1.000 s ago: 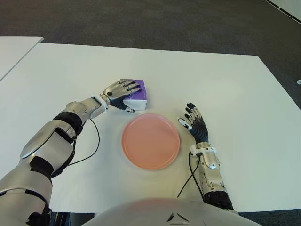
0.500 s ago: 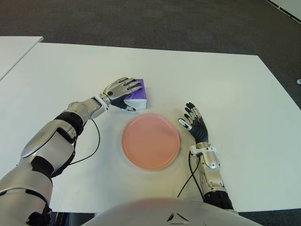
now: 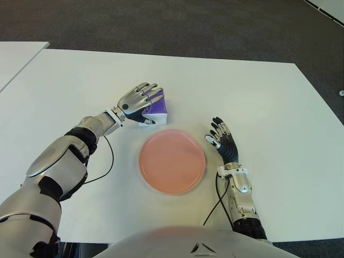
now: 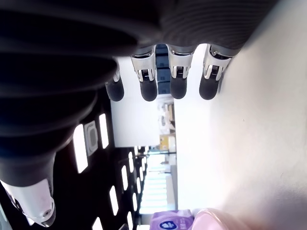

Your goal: Put the tissue paper into the plate.

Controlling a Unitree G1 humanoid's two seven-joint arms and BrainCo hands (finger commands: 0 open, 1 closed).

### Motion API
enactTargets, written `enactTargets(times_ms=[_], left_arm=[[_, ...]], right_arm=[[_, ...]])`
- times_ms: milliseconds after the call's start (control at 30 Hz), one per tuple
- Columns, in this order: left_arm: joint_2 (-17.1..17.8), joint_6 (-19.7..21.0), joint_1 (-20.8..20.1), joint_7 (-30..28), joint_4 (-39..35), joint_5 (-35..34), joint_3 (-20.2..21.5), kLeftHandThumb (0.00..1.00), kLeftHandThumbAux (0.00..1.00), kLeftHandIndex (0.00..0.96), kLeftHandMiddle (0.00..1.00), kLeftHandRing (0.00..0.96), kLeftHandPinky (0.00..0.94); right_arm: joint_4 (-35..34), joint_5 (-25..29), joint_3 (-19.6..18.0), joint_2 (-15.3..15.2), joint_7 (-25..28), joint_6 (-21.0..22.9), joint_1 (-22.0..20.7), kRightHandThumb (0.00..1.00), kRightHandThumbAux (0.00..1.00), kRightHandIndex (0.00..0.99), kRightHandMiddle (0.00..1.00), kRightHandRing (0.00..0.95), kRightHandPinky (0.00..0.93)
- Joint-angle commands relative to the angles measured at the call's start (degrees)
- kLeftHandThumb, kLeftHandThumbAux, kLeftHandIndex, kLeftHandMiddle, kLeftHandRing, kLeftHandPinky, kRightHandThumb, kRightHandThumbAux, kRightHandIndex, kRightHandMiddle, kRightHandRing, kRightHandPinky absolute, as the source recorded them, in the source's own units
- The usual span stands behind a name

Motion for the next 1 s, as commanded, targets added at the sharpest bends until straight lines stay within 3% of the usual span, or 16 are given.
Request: enactTargets(times_ms=[33, 567, 1000], left_arm=[[-1.11, 1.60, -0.86, 2.78, 2.62, 1.34, -1.66, 0.038, 0.356, 0.000, 0.000, 0.000, 0.000], [-4.89, 8.06, 0.84, 3.39, 10.09, 1.31, -5.13, 0.069, 0.373, 0.000, 0.000, 0.000, 0.000], [-8.11, 9.58, 3.05, -7.44, 12.36, -1.39, -5.14, 0.103, 0.348, 0.000, 0.000, 0.000, 0.000]], right_arm=[[3.25, 0.22, 0.44, 0.60, 0.16, 3.31, 4.10, 0.024, 0.644, 0.000, 0.039, 0.002, 0.000], [3.02, -0.07, 0.59, 0.54, 0.07, 3.04, 4.52, 0.013, 0.667, 0.000, 0.028, 0.000, 0.000], [3.18, -0.18, 0.78, 0.56, 0.32, 2.16, 4.98, 0.000, 0.681, 0.000, 0.012, 0.000, 0.000]])
